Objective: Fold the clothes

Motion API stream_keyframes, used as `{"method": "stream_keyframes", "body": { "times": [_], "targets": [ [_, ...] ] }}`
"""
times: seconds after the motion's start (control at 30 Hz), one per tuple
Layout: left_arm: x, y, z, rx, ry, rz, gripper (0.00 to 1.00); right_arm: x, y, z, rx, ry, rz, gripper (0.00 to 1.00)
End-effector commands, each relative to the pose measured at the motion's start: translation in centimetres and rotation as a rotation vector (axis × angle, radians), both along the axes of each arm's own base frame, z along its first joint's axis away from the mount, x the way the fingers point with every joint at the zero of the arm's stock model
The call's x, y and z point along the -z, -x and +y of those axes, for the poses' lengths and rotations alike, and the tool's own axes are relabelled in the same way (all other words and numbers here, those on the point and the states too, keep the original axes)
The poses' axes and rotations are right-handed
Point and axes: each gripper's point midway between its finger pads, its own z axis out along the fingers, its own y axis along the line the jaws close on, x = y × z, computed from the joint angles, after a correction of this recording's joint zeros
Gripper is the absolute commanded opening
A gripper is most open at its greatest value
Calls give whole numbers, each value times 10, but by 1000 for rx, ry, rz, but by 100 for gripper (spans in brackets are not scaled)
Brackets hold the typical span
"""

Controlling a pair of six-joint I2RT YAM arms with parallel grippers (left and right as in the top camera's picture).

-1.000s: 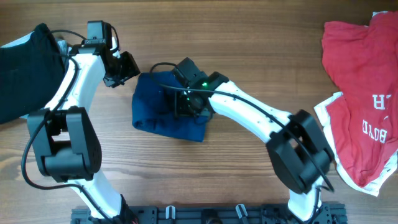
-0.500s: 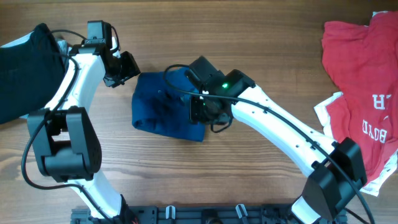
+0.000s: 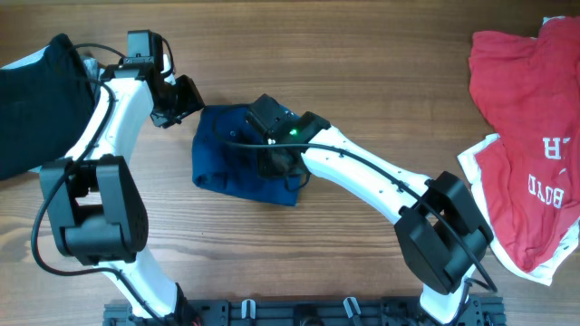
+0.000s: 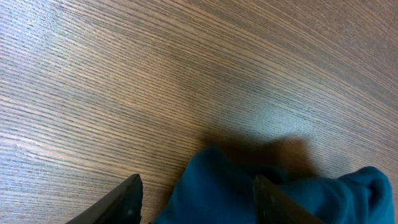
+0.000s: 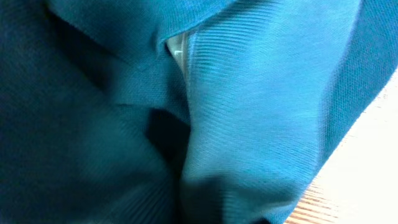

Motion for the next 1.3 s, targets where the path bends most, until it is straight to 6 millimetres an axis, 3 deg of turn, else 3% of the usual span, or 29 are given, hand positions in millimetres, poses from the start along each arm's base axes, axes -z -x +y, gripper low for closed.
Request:
{"method": "stream_keyframes", "body": {
  "times": [0.0, 0.07, 0.2, 0.27, 0.37, 0.47, 0.6, 0.67, 0.8, 0.9, 0.97, 1.0, 1.1, 1.13, 1.2, 1.27],
  "targets": [
    [0, -2, 2, 4, 6, -3, 56, 7, 7, 3, 92, -26, 68, 4],
    [0, -2, 2, 4, 6, -3, 57, 7, 23, -2, 133, -17, 152, 4],
    [0, -2, 2, 4, 6, -3, 56, -1, 65, -42, 168, 132, 303, 4],
    [0, -2, 2, 4, 6, -3, 56, -2, 80, -46, 134, 160, 353, 4],
    [-1, -2, 1, 5, 9, -3, 56, 0, 79, -44, 126, 167, 335, 4],
    [-13, -4, -28, 110, 148, -49, 52, 1, 74, -50, 179, 194, 309, 4],
    [-26, -6, -68, 249, 207, -110, 56, 1, 73, -49, 184, 193, 307, 4],
    [-25, -5, -82, 308, 190, -118, 57, 1, 73, -49, 184, 193, 307, 4],
    [-15, -1, -92, 362, 71, -105, 57, 0, 80, -56, 185, 225, 333, 4],
    [10, 4, -93, 383, 29, -43, 57, -1, 88, -70, 191, 286, 355, 4],
    [32, 24, -101, 405, 43, 62, 48, -1, 85, -71, 203, 292, 337, 4],
    [34, 30, -109, 421, 66, 82, 41, 0, 84, -72, 212, 299, 329, 4],
    [35, 40, -128, 466, 84, 101, 36, -1, 83, -76, 217, 319, 321, 4],
    [37, 45, -128, 474, 65, 124, 29, -1, 82, -80, 220, 338, 313, 4],
    [47, 58, -107, 461, -60, 194, 4, -2, 79, -94, 244, 393, 294, 4],
    [54, 67, -93, 441, -114, 233, 4, -4, 75, -108, 287, 438, 281, 4]
  ]
}}
